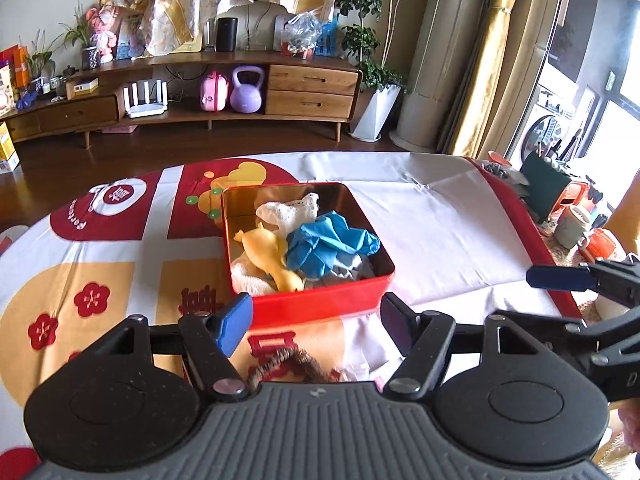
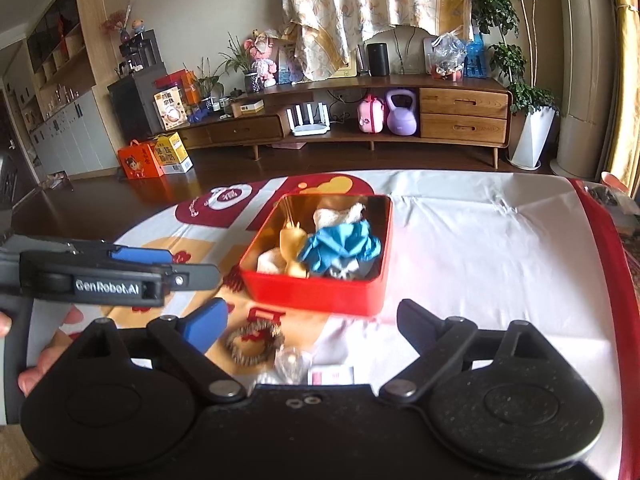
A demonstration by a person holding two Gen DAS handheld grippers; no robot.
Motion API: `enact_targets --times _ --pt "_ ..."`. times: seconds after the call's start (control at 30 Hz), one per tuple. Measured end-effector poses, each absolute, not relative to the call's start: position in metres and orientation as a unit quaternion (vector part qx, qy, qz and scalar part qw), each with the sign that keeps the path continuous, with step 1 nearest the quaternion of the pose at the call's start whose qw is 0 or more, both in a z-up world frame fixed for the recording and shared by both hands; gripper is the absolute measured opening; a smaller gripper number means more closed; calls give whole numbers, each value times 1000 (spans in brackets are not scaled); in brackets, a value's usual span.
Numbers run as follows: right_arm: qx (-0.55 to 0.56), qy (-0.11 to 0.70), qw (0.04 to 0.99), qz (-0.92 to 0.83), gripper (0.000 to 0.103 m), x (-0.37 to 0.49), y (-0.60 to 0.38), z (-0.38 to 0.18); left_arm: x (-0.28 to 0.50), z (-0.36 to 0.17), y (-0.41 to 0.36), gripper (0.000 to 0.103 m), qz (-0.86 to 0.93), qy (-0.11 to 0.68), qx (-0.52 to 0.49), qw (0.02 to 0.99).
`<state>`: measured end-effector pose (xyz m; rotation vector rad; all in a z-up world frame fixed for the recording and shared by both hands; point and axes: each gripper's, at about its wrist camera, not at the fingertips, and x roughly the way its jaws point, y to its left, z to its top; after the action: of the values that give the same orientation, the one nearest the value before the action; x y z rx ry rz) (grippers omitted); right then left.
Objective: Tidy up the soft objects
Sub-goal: 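Move both tools back toward the items lying on the table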
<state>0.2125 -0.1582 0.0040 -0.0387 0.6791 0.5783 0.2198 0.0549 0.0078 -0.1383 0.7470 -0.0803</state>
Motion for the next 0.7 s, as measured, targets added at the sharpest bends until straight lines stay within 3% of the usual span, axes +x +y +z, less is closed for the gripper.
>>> enact_targets --times 0.2,0.33,0.7 --pt "-17 335 901 274 98 188 -169 -8 189 0 50 75 -35 364 -65 929" --pt "-14 339 901 271 100 172 -177 -18 168 -4 47 83 -37 354 -66 932" --pt "-18 355 898 258 100 146 -189 -50 141 -36 36 84 -48 367 -81 926"
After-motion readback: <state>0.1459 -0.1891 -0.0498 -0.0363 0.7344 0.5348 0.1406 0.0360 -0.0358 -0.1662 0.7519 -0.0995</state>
